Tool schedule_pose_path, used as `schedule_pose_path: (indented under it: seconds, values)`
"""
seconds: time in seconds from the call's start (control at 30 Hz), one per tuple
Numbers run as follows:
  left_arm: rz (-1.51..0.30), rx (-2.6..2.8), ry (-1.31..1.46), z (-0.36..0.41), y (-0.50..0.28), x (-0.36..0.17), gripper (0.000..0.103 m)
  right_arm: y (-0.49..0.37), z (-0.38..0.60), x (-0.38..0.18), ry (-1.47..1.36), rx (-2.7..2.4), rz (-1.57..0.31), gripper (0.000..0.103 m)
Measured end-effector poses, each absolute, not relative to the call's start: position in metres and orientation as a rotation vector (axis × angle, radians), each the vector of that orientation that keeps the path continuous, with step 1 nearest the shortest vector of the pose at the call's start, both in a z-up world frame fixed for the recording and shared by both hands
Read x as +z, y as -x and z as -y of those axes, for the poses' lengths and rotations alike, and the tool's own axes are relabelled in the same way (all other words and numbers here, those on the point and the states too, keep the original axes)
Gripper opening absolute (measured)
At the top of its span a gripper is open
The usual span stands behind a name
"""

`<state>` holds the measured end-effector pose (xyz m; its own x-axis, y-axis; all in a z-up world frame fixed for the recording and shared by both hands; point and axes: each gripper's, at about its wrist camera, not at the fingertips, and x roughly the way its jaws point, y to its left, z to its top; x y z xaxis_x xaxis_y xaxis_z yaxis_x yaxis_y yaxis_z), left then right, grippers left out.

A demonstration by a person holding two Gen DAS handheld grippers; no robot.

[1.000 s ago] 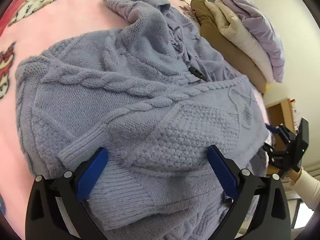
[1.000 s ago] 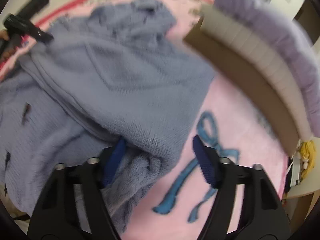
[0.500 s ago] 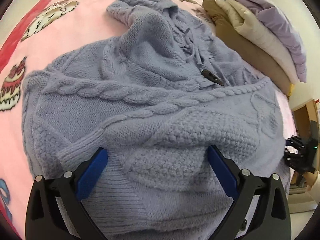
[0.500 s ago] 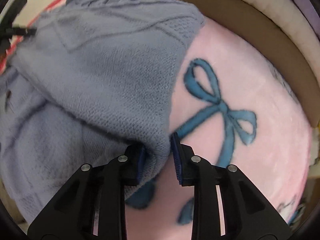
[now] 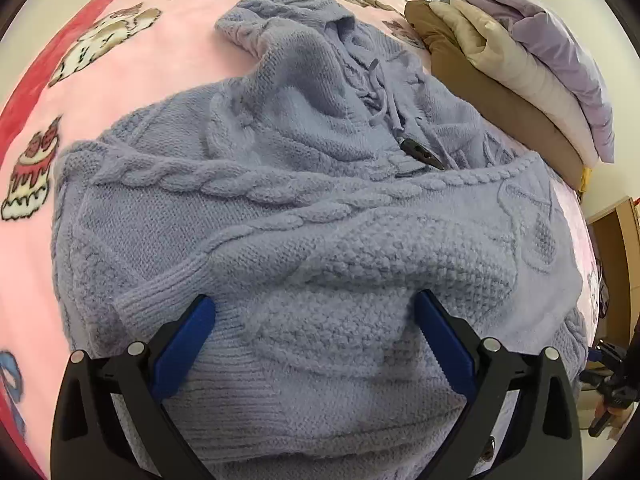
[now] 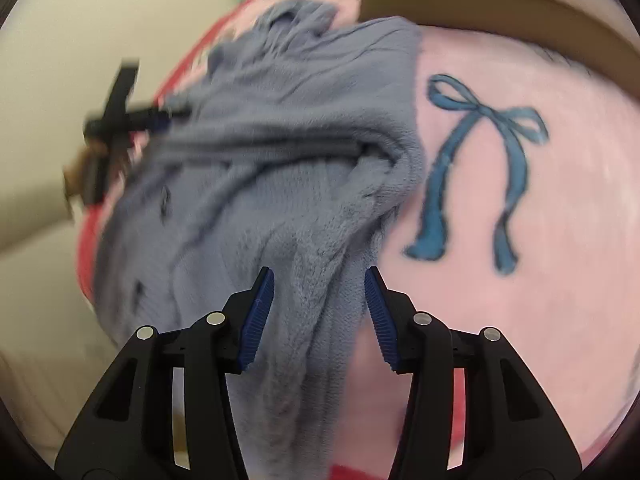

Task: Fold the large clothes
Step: 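Pull the folded side edge toward the body with the right gripper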

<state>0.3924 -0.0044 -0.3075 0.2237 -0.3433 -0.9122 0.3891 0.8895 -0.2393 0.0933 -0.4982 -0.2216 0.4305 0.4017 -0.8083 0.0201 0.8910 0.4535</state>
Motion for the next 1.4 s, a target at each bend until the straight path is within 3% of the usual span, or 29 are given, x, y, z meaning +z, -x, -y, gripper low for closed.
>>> schedule_pose_path:
  seconds: [0.17,0.27,0.63,0.73,0.83,1.03,1.13,1.23,1.3,1.37,1.4]
  values:
    - [-1.252,-0.506,-0.077,0.009,-0.394,-0.309,0.098,-0.081,0.523,-0.223,-0.541,0.209,-1.072,0.045]
    - [-1.254,-0.504,-0.09,0.01,-0.394,-0.31,0.098,-0.085,0.521,-0.237,-0.543,0.243,-1.127,0.034]
    - [-1.259,-0.495,-0.113,0.013,-0.396,-0.311,0.098,-0.107,0.494,-0.262,-0.504,0.321,-1.235,0.032]
    - [-1.262,-0.494,-0.12,0.015,-0.397,-0.312,0.098,-0.11,0.494,-0.261,-0.502,0.324,-1.275,0.019]
    - [-1.263,-0.493,-0.124,0.016,-0.397,-0.313,0.098,-0.112,0.507,-0.253,-0.654,0.355,-1.27,0.012]
    - [-1.261,-0.486,-0.127,0.016,-0.396,-0.312,0.098,-0.088,0.554,-0.231,-0.606,0.236,-1.298,0.0]
    - [-1.252,-0.489,-0.122,0.016,-0.395,-0.312,0.098,-0.069,0.578,-0.25,-0.661,0.127,-1.345,0.001]
    - [-1.253,-0.488,-0.122,0.015,-0.395,-0.312,0.098,-0.07,0.569,-0.241,-0.597,0.169,-1.269,0.004]
    - [-1.251,-0.488,-0.124,0.015,-0.395,-0.312,0.098,-0.082,0.546,-0.23,-0.467,0.249,-1.249,0.012]
    - [-1.253,-0.488,-0.125,0.015,-0.395,-0.312,0.098,-0.092,0.527,-0.231,-0.357,0.298,-1.274,0.041]
    - [-1.254,-0.487,-0.124,0.015,-0.394,-0.312,0.098,-0.095,0.52,-0.232,-0.307,0.325,-1.285,0.042]
